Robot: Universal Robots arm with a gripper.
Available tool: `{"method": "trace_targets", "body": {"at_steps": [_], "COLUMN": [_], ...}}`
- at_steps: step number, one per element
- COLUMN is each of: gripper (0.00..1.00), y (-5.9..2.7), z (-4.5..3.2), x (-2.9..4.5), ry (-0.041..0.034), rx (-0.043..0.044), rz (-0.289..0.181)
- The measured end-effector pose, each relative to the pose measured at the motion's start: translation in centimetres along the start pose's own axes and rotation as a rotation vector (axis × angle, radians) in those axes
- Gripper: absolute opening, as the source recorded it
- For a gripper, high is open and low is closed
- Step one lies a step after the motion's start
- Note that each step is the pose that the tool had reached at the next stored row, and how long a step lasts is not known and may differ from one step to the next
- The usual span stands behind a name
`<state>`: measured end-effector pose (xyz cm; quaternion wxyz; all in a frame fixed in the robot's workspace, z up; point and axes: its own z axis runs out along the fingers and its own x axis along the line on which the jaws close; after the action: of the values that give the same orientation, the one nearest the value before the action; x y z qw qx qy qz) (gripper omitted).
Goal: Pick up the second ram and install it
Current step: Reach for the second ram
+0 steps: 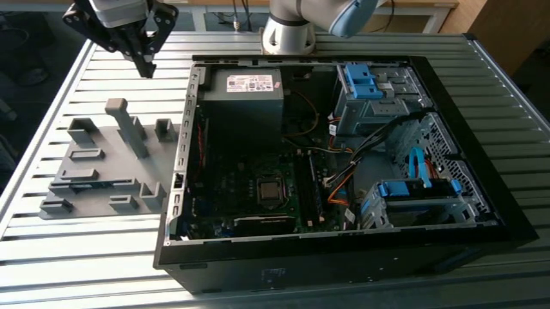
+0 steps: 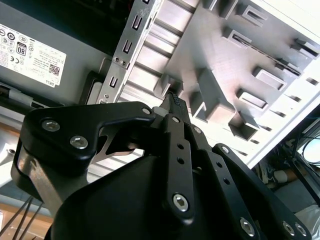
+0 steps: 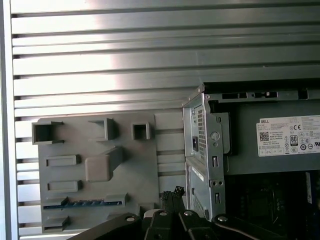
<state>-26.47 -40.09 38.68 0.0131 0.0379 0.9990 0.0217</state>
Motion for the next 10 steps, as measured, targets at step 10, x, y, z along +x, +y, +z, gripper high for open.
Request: {"method": "trace_targets", "body": {"at_steps": [10], "gripper": [0.11], "y": [-0.15], "z": [-0.02], "x": [0.60], "ry": [-0.0003], "rx": [0.0040], "rz": [0.000]}}
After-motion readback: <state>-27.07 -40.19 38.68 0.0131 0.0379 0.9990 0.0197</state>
